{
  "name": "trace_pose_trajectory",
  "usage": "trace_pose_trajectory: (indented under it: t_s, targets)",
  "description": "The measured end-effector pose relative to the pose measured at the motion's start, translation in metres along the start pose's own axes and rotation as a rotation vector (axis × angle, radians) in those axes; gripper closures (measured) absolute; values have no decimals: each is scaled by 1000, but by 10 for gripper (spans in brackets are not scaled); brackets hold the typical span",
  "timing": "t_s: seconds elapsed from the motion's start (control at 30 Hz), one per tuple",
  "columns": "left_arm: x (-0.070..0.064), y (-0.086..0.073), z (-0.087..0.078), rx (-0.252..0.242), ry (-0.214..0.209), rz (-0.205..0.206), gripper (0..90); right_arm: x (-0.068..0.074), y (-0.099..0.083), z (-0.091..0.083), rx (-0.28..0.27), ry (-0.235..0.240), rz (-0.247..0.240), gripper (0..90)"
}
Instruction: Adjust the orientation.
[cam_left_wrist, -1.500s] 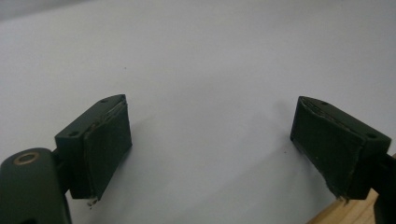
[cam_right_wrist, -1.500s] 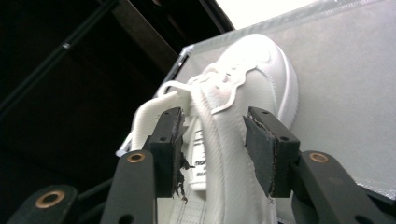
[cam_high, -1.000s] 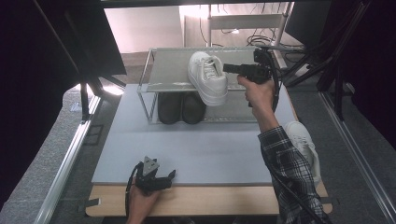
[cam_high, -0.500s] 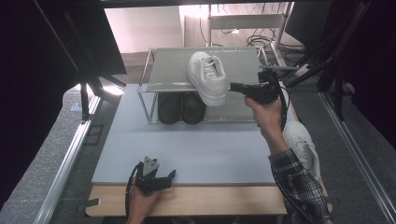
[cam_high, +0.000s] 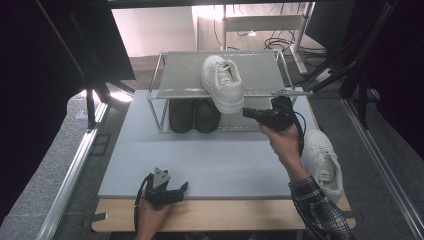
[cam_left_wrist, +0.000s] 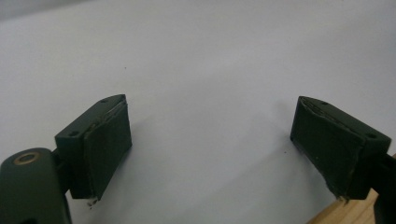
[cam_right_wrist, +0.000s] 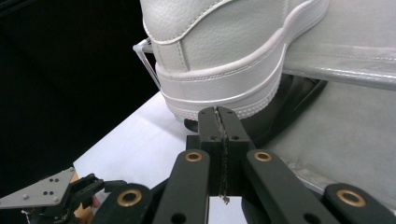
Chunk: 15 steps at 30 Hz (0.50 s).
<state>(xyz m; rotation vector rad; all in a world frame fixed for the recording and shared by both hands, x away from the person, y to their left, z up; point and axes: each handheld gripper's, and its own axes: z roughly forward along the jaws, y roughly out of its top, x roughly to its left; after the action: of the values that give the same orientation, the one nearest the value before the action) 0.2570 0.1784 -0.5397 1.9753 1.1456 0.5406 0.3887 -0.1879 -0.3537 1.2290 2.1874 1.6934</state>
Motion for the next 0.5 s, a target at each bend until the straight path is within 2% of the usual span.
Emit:
trace_pose_trajectory:
  t_s: [0.23, 0.33, 0.5]
  targets:
    - [0, 0, 0, 0, 0, 0, 124, 2, 2, 8, 4, 2, -22, 894]
    - [0, 0, 0, 0, 0, 0, 123, 4, 4, 8, 14, -14, -53, 894]
    - [0, 0, 0, 0, 0, 0, 123, 7, 6, 17, 23, -17, -46, 894]
